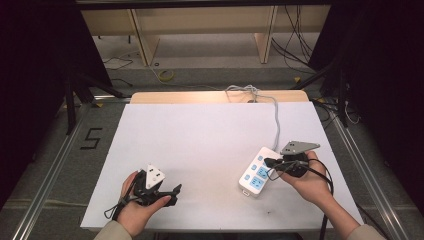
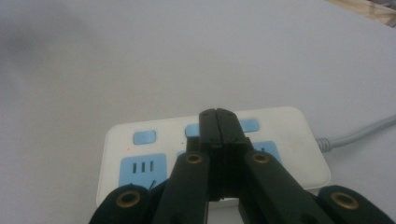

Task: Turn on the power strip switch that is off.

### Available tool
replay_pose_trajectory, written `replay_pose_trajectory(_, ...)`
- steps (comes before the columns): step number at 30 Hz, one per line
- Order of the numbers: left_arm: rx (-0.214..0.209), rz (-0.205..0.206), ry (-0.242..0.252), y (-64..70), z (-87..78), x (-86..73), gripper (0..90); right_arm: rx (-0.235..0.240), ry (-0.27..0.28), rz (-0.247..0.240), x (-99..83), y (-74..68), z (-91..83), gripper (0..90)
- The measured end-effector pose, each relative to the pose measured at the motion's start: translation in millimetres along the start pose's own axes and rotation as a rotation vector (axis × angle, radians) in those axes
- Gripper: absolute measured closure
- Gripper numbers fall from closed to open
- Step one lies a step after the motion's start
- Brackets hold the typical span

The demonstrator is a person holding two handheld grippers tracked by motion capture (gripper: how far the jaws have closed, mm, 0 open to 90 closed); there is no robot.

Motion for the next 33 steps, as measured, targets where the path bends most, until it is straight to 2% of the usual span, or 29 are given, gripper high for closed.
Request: replay_pose_trajectory(33, -0.002, 0.003, -0.002, 0.0, 0.1, -0.1, 16.0, 0.003, -0.039, 0.010, 3.8, 1.0, 15.3, 90.0)
Point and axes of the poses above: each handheld gripper's, and its own axes: z roughly forward along the jaws, x roughly out of its top, y roughly to its right, the point moved 8 cm from there along z, roughly forward along the jaws, and after that the axes turned 3 degrees about z, right-handed, at the moved point
